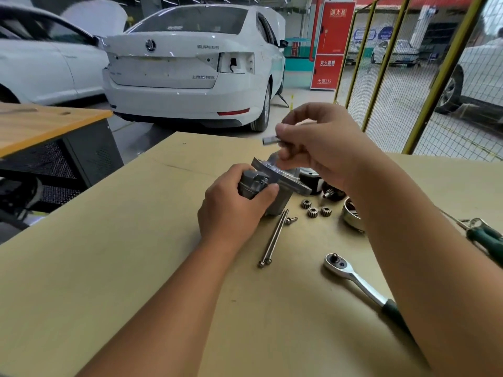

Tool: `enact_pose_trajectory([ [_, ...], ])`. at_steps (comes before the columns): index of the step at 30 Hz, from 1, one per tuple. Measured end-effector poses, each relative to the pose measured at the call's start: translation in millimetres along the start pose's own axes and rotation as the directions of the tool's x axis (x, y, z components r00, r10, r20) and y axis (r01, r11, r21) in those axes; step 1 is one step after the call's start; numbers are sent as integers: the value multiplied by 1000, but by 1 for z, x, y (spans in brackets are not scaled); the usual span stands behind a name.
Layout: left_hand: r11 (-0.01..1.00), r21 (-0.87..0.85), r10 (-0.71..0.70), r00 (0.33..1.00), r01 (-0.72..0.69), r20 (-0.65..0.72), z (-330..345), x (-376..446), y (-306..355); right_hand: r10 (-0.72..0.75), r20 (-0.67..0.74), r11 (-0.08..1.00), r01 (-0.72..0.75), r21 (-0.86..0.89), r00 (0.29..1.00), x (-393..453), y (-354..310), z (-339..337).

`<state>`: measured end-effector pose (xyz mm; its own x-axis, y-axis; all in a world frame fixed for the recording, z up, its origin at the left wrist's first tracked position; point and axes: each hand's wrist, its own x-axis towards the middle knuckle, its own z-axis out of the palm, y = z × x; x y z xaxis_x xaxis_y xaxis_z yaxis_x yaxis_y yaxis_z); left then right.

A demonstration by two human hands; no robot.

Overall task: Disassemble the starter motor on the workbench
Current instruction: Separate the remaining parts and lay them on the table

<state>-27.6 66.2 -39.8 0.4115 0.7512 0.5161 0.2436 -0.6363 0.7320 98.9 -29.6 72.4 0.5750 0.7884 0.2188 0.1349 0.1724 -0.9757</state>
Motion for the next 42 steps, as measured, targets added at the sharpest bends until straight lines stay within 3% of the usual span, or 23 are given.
enact_pose_trajectory([
  [3,999,-28,-24,1000,24,0,0,1,0,-3,86,959,28,-283,996,-1,4,-8],
  [6,998,-50,-40,999,42,25,-1,1,0,-14,104,912,56,-405,994,0,6,-10],
  [12,996,-87,-27,997,34,72,-3,-1,0,24,180,877,66,-476,983,-3,7,-7],
  [18,992,-123,-19,996,30,86,-4,0,0,-7,172,873,90,-480,985,-4,10,-2],
  [23,988,-155,-16,997,29,82,-4,0,0,-115,173,759,199,-619,978,-5,15,7],
  [26,984,-176,-11,996,27,86,-4,0,-1,-135,154,801,199,-564,979,-5,18,7],
  [30,979,-203,6,996,13,92,-7,0,-1,-80,202,928,147,-343,976,-6,17,1],
  [37,975,-219,54,996,-37,71,-7,0,-2,24,267,972,41,-232,963,-6,17,-7],
  [40,966,-257,51,997,-33,66,-7,-2,-2,-18,216,901,110,-420,976,-6,17,-2],
  [42,962,-270,56,996,-35,68,-7,-2,-2,-101,213,734,217,-644,972,-7,16,0],
])
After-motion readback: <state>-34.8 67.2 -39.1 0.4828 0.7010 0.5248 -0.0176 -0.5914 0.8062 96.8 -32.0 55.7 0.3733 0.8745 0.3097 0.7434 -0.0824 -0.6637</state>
